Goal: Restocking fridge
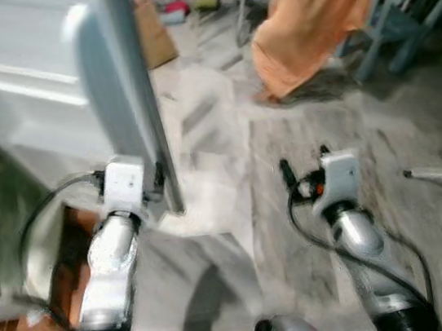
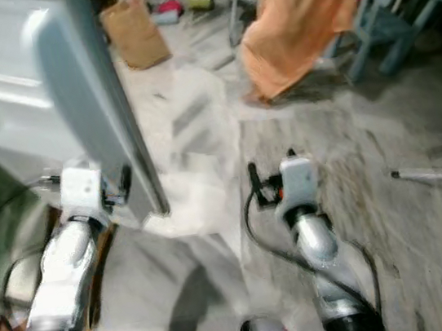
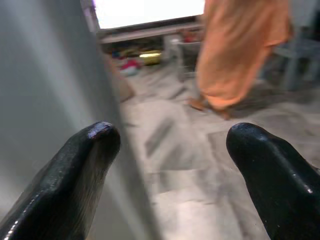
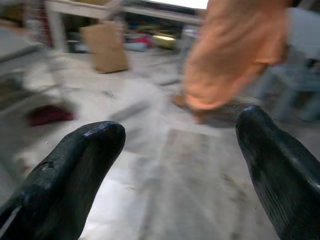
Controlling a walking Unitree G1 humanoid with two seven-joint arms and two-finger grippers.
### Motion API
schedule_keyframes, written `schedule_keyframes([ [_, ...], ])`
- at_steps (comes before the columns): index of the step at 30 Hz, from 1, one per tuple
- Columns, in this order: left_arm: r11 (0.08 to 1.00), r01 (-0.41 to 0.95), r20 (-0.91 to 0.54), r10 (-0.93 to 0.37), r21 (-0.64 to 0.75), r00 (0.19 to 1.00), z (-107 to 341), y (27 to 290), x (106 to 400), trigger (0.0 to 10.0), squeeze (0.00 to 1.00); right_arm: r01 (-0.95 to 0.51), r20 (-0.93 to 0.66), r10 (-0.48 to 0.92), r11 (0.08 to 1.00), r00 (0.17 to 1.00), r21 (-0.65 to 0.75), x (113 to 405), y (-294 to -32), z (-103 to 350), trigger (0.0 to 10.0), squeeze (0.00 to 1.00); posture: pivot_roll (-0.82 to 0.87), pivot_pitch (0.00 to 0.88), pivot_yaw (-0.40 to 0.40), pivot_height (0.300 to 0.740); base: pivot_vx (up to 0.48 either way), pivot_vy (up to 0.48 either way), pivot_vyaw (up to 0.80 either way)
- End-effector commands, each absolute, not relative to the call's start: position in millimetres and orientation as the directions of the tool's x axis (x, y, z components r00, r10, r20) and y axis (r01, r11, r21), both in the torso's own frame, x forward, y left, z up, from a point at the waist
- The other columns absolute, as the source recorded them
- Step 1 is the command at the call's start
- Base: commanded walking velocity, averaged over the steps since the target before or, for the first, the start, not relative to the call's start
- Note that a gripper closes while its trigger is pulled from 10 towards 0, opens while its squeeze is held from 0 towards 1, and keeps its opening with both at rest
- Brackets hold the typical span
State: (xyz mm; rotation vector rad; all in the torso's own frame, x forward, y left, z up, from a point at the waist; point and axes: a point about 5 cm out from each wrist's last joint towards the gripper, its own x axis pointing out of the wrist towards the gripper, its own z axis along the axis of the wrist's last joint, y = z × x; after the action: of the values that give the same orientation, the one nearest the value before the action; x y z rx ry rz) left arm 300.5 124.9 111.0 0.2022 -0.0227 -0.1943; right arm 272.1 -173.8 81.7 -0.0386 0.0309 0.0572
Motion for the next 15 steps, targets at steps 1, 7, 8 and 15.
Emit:
schedule_keyframes([
  [1,0.961,0.167,-0.003,-0.171,0.222,0.985,110,134,303,10.0,0.00,-0.077,-0.017,0.076,0.997,0.997,-0.028,274,-164,84,10.0,0.00,0.09,0.133,-0.076,0.740,0.465,0.000,0.00],
  [7,0.953,0.130,0.003,-0.136,0.273,0.991,115,129,324,10.0,0.00,-0.086,-0.021,0.086,0.996,0.996,-0.028,274,-161,82,10.0,0.00,0.09,0.119,-0.077,0.740,0.463,0.000,0.00],
  [8,0.952,0.105,0.004,-0.110,0.287,0.994,115,131,328,10.0,0.00,-0.087,-0.021,0.086,0.996,0.996,-0.030,273,-161,82,10.0,0.00,0.08,0.116,-0.076,0.740,0.461,0.000,0.00],
  [15,0.938,0.092,-0.009,-0.094,0.334,0.996,119,127,349,10.0,0.00,-0.082,-0.022,0.081,0.995,0.996,-0.052,273,-168,81,10.0,0.00,0.07,0.106,-0.073,0.740,0.400,0.000,0.00],
])
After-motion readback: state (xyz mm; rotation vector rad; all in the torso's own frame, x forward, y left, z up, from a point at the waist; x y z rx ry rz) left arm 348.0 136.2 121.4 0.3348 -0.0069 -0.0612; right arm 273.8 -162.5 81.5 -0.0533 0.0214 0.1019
